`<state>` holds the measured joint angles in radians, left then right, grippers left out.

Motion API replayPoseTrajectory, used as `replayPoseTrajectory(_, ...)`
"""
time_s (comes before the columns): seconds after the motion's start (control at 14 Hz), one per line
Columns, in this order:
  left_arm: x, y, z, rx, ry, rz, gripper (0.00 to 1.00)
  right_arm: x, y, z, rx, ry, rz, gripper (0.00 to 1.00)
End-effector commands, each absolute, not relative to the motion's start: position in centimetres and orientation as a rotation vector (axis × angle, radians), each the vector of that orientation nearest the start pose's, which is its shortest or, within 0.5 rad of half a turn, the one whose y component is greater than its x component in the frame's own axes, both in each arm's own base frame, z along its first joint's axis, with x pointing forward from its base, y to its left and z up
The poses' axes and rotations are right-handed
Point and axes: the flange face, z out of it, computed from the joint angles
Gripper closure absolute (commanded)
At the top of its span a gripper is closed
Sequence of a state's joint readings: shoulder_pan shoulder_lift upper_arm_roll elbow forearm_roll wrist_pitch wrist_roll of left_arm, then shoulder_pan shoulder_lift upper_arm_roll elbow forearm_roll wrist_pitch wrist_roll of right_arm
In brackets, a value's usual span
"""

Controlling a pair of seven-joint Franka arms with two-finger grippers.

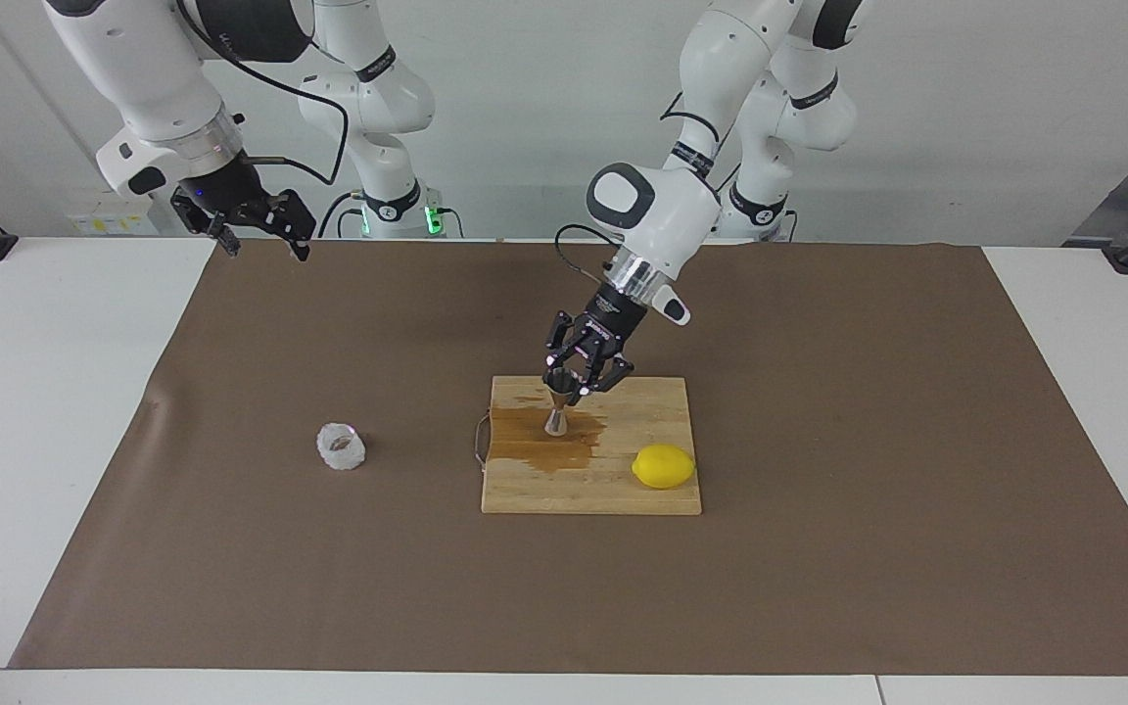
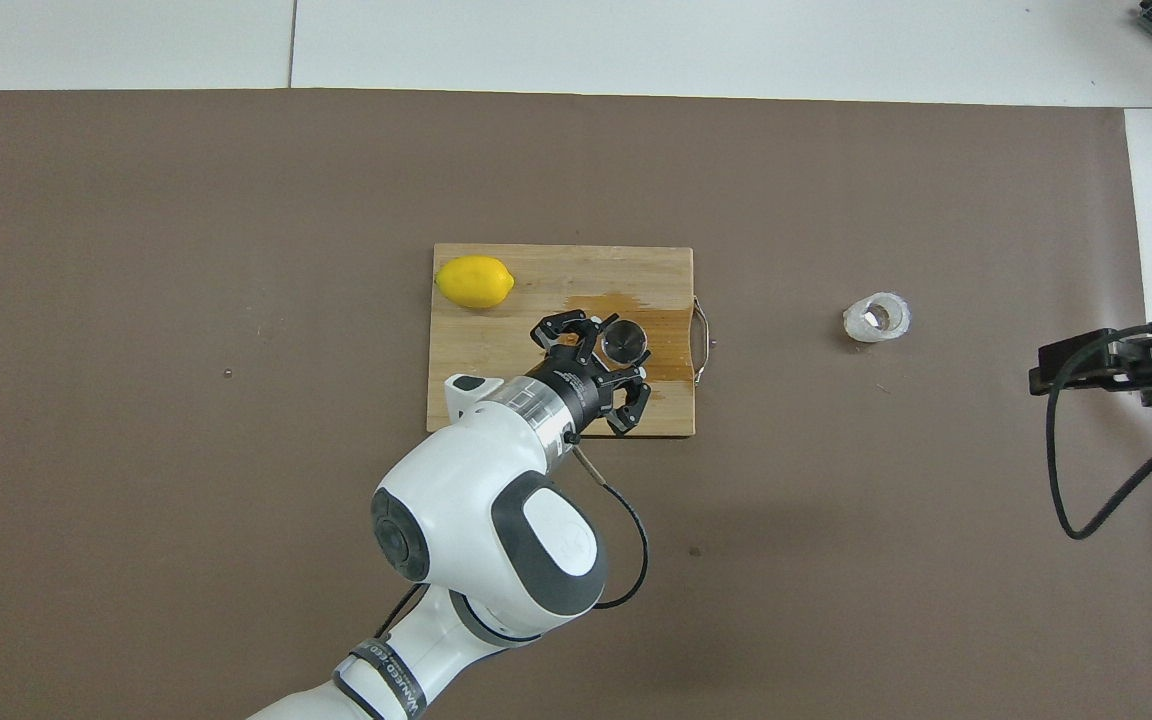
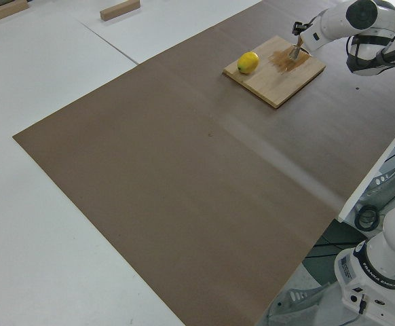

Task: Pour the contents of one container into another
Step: 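Carry the dark cup with the left gripper onto the wooden board, then lower the dark cup beside the stain and open the left gripper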

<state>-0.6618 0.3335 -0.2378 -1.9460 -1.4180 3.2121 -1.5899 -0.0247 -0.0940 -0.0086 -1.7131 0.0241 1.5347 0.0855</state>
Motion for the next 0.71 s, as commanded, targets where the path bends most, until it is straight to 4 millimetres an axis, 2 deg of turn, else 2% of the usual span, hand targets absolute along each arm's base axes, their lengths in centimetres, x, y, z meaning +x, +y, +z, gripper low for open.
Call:
replayPoseTrajectory(0.0,46.0,-42.3,35.8,1.035,2.039,-0.375,1.0,51.8,-1.8,60.7,-3.121,0.18,0.128,0.0)
replayPoseTrajectory(0.29,45.1,-43.0,34.9,1.049,2.044,-0.355,1.0,51.9,-1.8,60.7,-3.12,0.18,0.128,0.0)
replayPoseTrajectory(0.36,44.9,-43.2,34.9,1.053,2.042,-0.356,0.97,51.9,-1.8,60.7,-3.12,0.18,0.128,0.0)
replayPoseTrajectory(0.5,44.8,-43.2,34.9,1.056,2.04,-0.356,0.82,51.9,-1.8,60.7,-3.12,0.18,0.128,0.0)
replayPoseTrajectory(0.57,44.8,-43.2,34.8,1.057,2.043,-0.354,0.65,51.9,-1.8,60.7,-3.12,0.18,0.128,0.0)
replayPoseTrajectory(0.64,44.8,-43.2,34.7,1.058,2.043,-0.355,0.58,51.9,-1.8,60.7,-3.12,0.18,0.128,0.0)
